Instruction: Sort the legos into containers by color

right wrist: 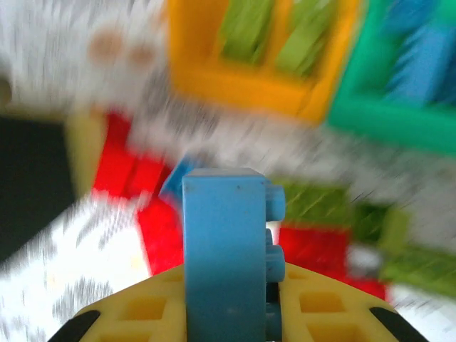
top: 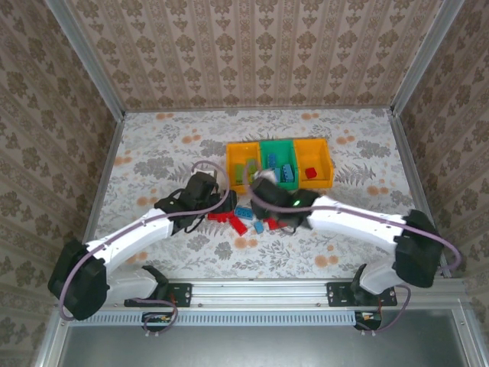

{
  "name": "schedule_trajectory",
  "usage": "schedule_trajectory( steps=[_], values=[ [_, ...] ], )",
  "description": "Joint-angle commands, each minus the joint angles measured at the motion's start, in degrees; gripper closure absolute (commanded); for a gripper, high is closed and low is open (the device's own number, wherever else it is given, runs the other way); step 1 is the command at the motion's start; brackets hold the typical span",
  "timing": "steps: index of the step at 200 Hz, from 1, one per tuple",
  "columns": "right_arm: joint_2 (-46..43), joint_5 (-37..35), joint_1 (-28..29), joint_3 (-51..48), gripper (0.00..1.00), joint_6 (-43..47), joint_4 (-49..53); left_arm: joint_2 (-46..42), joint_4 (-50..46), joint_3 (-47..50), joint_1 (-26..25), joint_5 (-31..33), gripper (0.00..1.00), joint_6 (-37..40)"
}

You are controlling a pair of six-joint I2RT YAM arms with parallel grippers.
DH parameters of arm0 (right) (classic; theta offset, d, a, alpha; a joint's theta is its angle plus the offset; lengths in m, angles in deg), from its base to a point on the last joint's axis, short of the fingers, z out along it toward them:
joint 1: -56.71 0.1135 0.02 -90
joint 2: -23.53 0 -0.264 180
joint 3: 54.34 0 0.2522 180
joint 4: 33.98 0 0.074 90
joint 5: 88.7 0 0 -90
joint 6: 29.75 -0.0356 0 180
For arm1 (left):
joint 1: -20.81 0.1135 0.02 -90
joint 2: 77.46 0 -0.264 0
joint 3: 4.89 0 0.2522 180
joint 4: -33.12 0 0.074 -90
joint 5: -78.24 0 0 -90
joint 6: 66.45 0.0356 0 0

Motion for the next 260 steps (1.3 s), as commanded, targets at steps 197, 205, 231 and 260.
schedule_trajectory(
  steps=[197, 205, 231, 260],
  values=[
    [13.36, 17.46, -24.65, 9.94, 0.28, 10.39, 2.67, -3.37, 2.59, 8.44, -2.12, 0.87, 0.0, -4.8],
    [11.61, 17.49, -23.89, 6.57, 0.3, 9.95, 1.96, -2.96, 3.07, 8.44, -2.09, 0.74, 0.0, -4.74],
    [8.7, 17.87, -21.99, -1.78, 0.37, 7.83, -0.6, -0.82, 3.67, 7.26, -2.16, -0.12, 0.0, -4.51],
    [8.59, 21.02, -21.33, -6.82, 0.41, 4.73, -5.81, 1.31, 3.72, 5.83, -2.64, -0.58, 0.0, -4.74]
  ],
)
